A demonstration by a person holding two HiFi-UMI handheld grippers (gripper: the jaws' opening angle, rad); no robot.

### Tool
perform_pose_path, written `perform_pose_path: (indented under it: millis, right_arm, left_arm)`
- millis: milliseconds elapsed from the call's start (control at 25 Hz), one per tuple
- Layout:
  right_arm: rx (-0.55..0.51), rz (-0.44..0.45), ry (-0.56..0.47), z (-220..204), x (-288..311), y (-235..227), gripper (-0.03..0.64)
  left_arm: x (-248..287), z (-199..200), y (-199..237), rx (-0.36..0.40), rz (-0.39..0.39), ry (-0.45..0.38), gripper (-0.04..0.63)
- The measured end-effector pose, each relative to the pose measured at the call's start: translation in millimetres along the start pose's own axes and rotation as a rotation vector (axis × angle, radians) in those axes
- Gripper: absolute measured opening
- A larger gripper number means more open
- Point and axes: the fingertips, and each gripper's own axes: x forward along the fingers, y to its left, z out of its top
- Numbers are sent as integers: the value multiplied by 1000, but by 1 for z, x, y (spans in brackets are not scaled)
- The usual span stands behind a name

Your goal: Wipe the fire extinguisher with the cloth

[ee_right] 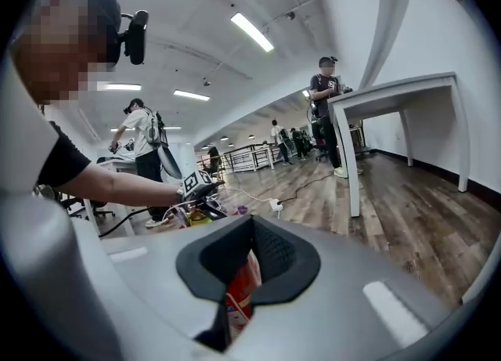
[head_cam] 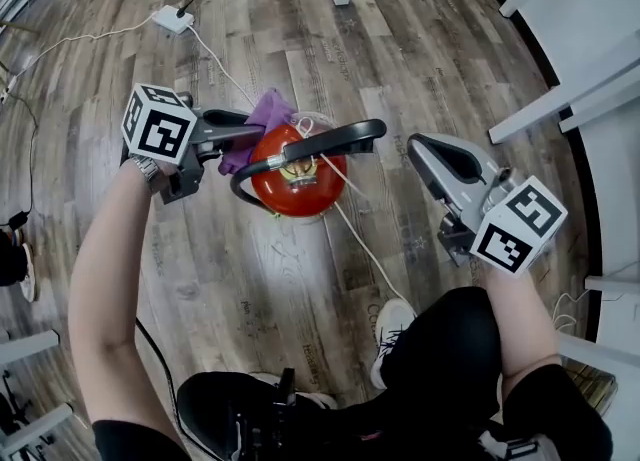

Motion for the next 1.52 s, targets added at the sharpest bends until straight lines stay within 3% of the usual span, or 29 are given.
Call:
perform_pose_path:
  millis: [720,960,1080,1200,1520]
  right_arm:
    - [-70,-11,102,-25,-19,-28,3]
    - [-25,-37,101,-23,-27,-43,3]
    - [-29,-23,100,-24,-23,-38,3]
    - [-41,-8,94,-21,-18,-29,3]
    - [-55,5,28,1,-7,2,3]
  left_arm:
    - [106,-227,135,-318,229,216,62]
    - [114,-262,146,-418,263,204,60]
    - [111,-261,139,-419,235,200,61]
    - [102,-240,122,-386,149,159,66]
    - [28,-91,52,-274,-89,-247,64]
